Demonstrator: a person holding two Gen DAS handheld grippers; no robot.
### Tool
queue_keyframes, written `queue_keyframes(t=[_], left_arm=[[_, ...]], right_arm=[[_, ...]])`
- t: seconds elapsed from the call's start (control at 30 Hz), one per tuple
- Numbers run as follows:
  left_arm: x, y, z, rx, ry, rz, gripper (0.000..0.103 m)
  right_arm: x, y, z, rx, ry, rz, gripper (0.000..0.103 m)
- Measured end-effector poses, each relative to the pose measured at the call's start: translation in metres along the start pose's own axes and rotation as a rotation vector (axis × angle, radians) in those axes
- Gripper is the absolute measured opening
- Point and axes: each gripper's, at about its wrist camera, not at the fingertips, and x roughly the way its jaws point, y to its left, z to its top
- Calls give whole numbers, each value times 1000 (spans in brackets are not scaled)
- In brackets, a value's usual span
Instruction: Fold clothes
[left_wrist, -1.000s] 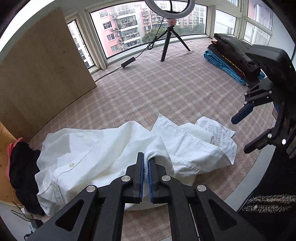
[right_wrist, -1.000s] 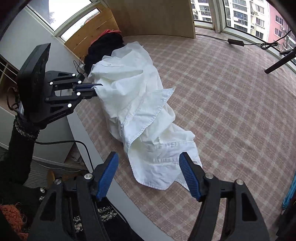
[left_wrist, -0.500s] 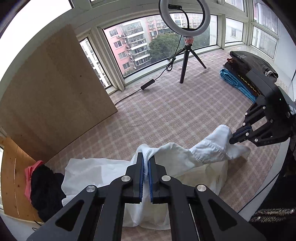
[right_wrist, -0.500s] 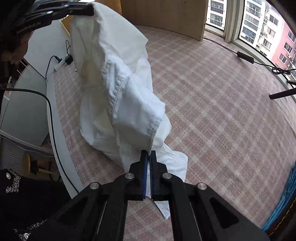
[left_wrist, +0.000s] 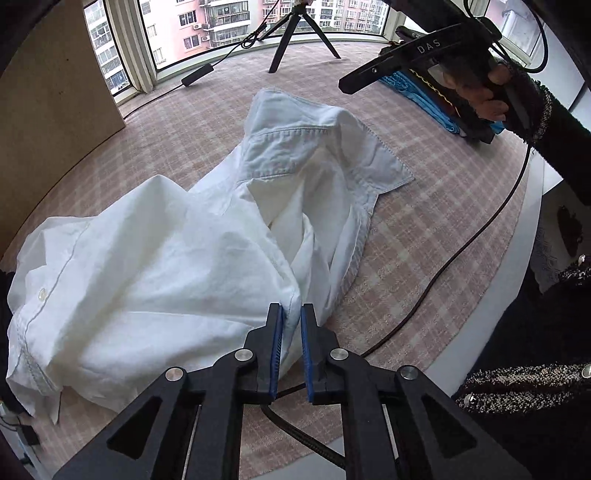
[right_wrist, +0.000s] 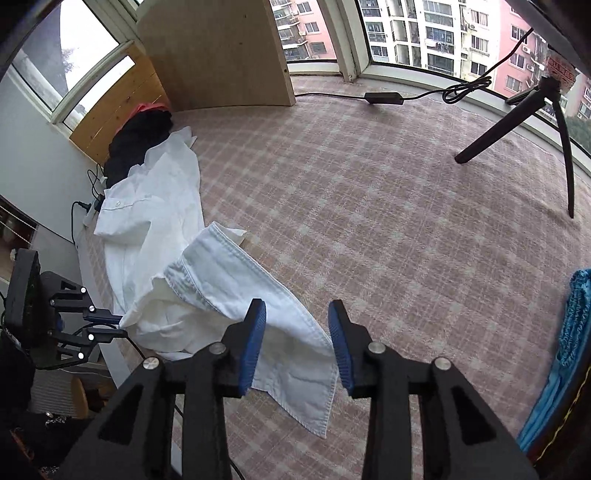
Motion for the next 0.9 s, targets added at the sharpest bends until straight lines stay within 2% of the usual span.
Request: queue_keyframes(t=[0.1,0.17,0.23,0.33,0.4,0.43,0.53,0.67,0.8,0.9], left_arm=[[-11,3,-2,-26,-24,16,9],[-19,4,-5,-37,-34,28,10],[-23,2,-10,-41,-28,41,11],[-24,0,-19,-46,-13,57,19],[-25,-2,-24,-50,-3,68,20],[-26,-3,-27,-50,2,73,21],[-19,-12,-28,-23,2,89,33],[-2,-21,-25,27,0,112,34],[23,-20,-24,90,41,188,34],[30,-19,-26,129,39,236,34]], right_arm=[[16,6,1,-55,30,40,52],[26,10,2,-92,50,66,64],[37,14,3,-129,70,92,65],[52,19,4,-184,100,132,63],[59,23,4,-190,132,163,19],[58,26,3,-195,134,163,4],[38,31,3,-208,70,137,4],[4,8,12,-75,-38,129,4],[3,-1,11,-39,-30,128,4],[6,-4,8,-28,-15,130,4]])
